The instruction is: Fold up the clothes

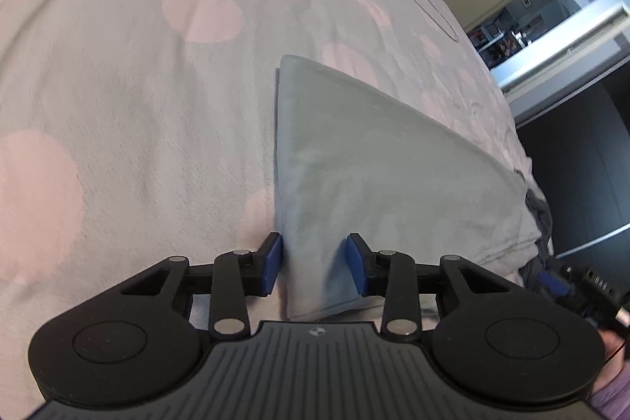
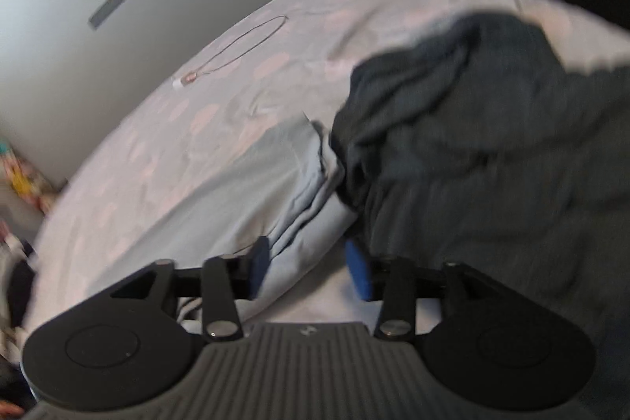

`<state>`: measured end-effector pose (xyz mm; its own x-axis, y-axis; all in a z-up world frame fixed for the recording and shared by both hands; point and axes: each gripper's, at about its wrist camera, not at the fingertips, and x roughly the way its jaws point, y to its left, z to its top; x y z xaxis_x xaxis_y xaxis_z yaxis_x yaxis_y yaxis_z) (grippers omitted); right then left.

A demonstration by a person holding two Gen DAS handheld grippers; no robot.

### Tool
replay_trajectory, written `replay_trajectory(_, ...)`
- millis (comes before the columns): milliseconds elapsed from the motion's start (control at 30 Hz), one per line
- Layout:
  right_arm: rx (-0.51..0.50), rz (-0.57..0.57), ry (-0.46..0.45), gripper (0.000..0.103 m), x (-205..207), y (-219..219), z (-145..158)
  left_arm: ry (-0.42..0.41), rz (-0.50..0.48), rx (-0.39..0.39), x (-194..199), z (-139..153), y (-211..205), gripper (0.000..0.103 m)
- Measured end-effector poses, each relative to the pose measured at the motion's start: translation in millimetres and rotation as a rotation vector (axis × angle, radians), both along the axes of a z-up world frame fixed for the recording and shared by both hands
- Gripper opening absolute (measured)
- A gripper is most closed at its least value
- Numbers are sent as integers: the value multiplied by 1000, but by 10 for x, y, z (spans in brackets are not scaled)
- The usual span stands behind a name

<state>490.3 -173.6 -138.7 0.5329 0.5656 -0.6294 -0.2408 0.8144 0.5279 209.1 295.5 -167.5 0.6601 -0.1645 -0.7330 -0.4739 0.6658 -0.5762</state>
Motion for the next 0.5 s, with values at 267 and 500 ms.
replay_trajectory(267,237,-145,163,67,207,147,-432,-26,30,-41,-23,-77,73,28)
replay_trajectory(500,272,-248,140,50,332,281,-518,-32,54,-42,2,-109,87,7)
